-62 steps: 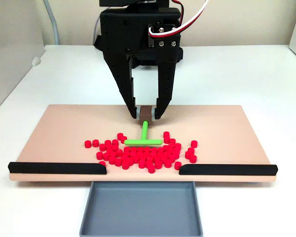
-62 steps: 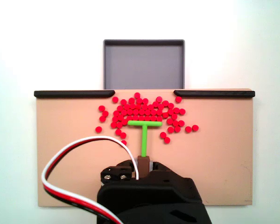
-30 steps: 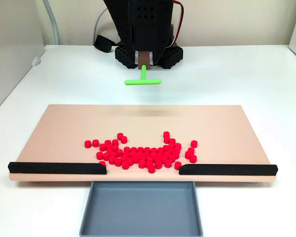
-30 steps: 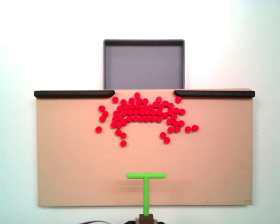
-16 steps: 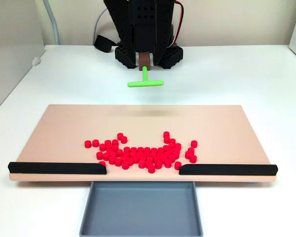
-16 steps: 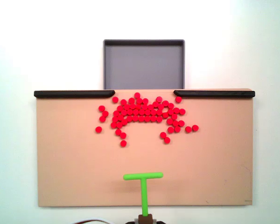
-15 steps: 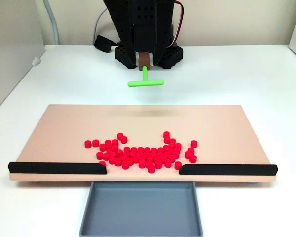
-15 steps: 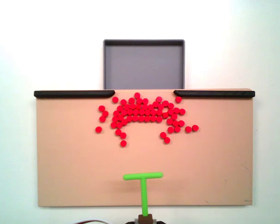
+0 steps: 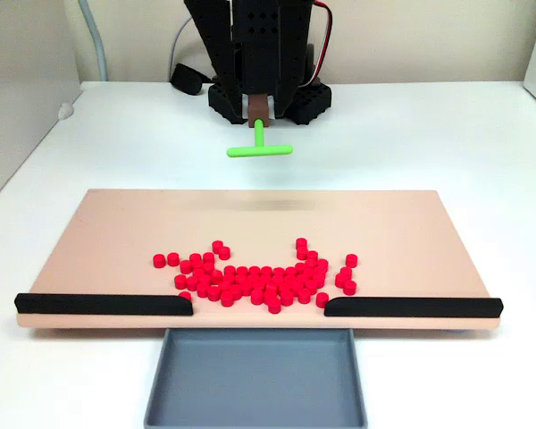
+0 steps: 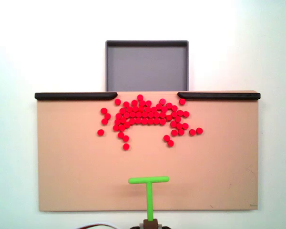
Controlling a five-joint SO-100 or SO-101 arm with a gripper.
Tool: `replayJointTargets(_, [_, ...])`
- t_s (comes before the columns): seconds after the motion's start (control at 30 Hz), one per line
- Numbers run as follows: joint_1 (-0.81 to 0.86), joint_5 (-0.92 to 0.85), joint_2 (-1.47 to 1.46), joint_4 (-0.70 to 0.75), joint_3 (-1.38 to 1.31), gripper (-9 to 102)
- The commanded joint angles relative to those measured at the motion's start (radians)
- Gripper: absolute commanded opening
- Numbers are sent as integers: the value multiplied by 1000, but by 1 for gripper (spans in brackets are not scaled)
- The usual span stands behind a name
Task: Gather the bottom side granules
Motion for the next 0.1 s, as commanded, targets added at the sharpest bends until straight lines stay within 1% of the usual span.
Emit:
replayJointTargets(0.0, [-9, 29, 15, 2, -18, 0])
replayJointTargets(0.07, [-14, 38, 12, 2, -18, 0])
